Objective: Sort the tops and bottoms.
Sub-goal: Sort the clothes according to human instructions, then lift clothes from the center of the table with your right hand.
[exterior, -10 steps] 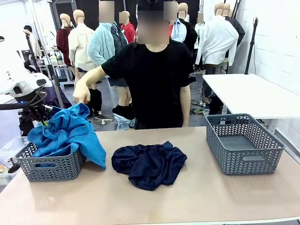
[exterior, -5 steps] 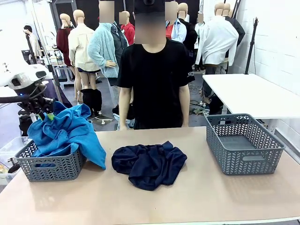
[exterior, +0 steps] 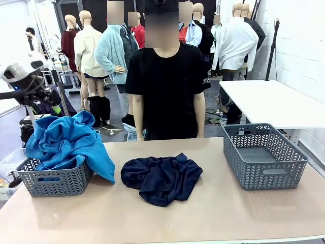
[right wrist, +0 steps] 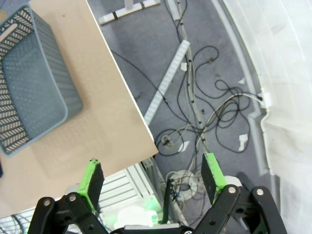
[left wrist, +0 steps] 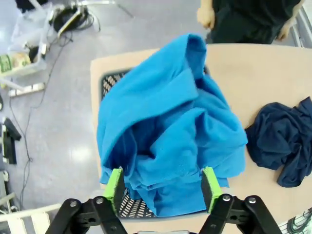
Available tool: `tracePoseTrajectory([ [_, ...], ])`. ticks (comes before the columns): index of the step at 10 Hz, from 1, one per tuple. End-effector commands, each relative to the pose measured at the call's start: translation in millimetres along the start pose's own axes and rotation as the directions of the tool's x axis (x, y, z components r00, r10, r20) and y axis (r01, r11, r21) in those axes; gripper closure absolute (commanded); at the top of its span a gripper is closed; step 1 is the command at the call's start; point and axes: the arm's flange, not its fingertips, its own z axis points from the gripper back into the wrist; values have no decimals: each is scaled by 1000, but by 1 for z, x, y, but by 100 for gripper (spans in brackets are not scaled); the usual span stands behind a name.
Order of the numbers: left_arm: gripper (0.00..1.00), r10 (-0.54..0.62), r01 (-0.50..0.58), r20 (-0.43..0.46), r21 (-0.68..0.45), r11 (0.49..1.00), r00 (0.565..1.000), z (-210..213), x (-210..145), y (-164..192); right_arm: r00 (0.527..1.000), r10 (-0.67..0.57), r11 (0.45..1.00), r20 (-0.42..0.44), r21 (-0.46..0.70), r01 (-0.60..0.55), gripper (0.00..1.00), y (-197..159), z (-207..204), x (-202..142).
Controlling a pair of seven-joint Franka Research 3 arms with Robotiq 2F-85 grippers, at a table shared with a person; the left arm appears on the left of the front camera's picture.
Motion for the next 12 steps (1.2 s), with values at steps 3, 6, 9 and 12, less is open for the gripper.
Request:
tracePoseTrajectory([
  [3, 0, -86, 84, 164, 21, 996, 983, 50, 11, -1, 1000, -24, 1000, -3, 1, 24, 0, 3, -3, -3],
  [6, 0, -62, 59, 162, 23, 998, 985, 61, 14, -4, 1000, -24, 1000, -3, 1, 24, 0, 3, -3, -3],
  [9, 0, -62, 59, 162, 23, 998, 985, 61, 14, -4, 1000, -24, 1000, -3, 1, 24, 0, 3, -3, -3],
  [12, 0, -65, 63, 167, 16, 998, 984, 60, 14, -4, 1000, -24, 1000, -3, 1, 24, 0, 3, -3, -3],
])
